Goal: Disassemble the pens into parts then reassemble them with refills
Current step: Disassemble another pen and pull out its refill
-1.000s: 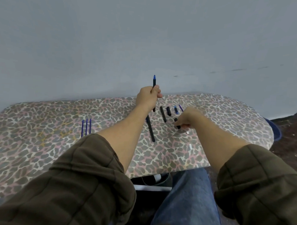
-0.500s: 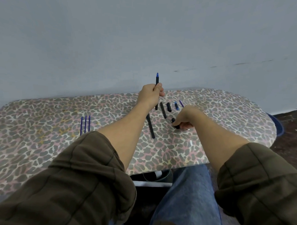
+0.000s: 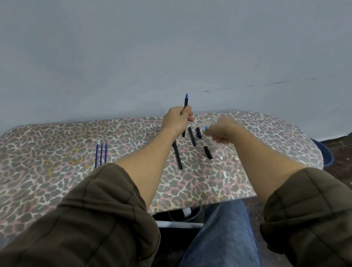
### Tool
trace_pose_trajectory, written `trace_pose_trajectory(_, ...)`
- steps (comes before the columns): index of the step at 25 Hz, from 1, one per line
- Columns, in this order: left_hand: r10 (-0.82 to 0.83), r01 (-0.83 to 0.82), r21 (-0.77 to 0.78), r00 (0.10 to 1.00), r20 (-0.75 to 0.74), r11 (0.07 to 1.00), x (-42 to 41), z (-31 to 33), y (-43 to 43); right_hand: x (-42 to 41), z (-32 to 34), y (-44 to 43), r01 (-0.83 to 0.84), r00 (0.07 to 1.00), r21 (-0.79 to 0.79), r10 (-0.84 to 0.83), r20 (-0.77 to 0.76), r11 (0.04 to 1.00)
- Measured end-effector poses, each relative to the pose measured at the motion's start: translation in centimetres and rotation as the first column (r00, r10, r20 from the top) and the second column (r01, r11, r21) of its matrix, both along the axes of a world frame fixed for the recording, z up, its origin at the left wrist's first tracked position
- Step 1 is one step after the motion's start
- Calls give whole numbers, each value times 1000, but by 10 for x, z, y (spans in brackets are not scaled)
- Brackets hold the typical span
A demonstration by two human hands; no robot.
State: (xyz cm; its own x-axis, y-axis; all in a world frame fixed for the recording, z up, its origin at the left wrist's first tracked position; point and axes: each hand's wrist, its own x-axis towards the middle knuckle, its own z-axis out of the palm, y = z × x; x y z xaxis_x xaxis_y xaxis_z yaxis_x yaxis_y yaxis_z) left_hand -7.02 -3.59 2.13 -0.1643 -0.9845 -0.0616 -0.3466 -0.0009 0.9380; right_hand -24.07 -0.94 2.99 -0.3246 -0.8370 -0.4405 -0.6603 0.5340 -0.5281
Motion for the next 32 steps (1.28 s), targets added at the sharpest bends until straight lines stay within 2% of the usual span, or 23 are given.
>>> trace_pose_trajectory(2, -4, 4, -24, 1000, 17, 1000, 0, 4, 0, 8, 25, -6, 59, 987, -286, -12, 163, 956)
trace_pose_trajectory(4, -12, 14, -58, 999, 37, 998, -1, 9, 1, 22, 46, -9, 98, 957, -421, 30, 288, 902)
trace_pose_trajectory(8, -3, 6, -92, 999, 36, 996, 1, 19, 2, 42, 55, -9, 27, 976, -532, 93, 198, 846)
trace_pose_trajectory(12, 71, -60, -128, 994, 83, 990, 11, 26, 3, 48, 58, -12, 42, 983, -579, 69, 168, 814)
trace_pose_trajectory(16, 155, -136, -174, 983, 99, 975, 13, 31, 6, 51, 65, -14, 25, 997, -596, 22, 71, 803)
trace_pose_trajectory(23, 100, -85, -161, 991, 86, 983, 11, 35, 5, 53, 68, -17, -51, 998, -604, 16, -63, 795)
trace_pose_trajectory(28, 42, -30, -157, 997, 71, 987, 8, 34, 0, 45, 66, -15, -44, 999, -610, 52, -4, 791)
trace_pose_trajectory(32, 41, -32, -193, 998, 44, 981, -1, 33, 3, 38, 69, -15, 23, 998, -656, 16, 54, 755)
